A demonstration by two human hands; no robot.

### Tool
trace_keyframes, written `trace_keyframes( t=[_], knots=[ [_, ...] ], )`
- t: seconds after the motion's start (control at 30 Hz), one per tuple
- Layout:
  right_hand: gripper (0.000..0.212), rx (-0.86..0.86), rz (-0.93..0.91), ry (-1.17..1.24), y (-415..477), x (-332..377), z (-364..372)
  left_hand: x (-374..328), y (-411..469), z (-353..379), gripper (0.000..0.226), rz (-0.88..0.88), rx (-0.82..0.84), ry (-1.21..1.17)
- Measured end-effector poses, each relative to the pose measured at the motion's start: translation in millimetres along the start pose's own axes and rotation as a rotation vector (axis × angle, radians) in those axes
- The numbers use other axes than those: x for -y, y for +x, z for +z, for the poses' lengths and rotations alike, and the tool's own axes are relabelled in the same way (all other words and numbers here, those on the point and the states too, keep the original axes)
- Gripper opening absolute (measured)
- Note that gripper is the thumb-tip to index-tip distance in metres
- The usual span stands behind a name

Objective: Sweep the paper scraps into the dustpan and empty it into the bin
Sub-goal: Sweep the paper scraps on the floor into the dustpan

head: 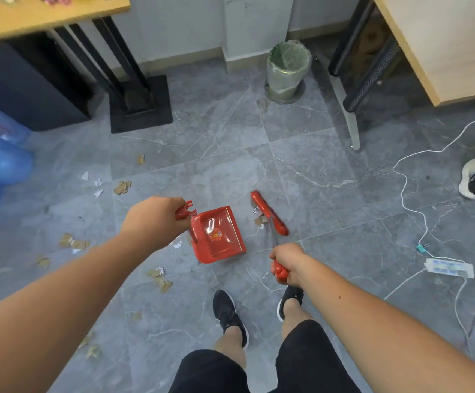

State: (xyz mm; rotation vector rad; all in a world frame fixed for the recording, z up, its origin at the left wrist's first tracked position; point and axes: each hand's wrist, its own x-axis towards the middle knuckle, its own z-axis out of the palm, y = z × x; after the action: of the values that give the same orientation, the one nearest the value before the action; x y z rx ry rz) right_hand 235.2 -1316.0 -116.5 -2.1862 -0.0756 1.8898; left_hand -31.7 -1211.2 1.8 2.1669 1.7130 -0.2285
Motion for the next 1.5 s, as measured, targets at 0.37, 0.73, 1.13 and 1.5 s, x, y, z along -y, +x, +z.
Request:
trace_keyframes(
  t=[0.37, 0.73, 1.13, 1.5],
  knots=[
    [0.011, 0.059, -0.022, -0.117, -37.4, -74.8, 78.6, 79.7, -115.2, 9.4, 0.03, -0.118, -0.042, 0.079],
    [0.013, 0.114, -0.043, -0.226, -53.6, -134.1, 127.7, 114.7, -239.2, 35.2, 0.024, -0.286, -0.1, 0.08],
    [0.016, 0.114, -0.014, -0.208, -79.0, -175.8, 235.4, 225.3, -318.2, 66.0, 0.028, -0.393, -0.118, -0.016],
    [0.016, 0.14, -0.001, -0.205, -111.0, -195.7, 313.7, 299.2, -374.1, 69.7, 0.026, -0.507, -0.145, -0.101]
  ],
)
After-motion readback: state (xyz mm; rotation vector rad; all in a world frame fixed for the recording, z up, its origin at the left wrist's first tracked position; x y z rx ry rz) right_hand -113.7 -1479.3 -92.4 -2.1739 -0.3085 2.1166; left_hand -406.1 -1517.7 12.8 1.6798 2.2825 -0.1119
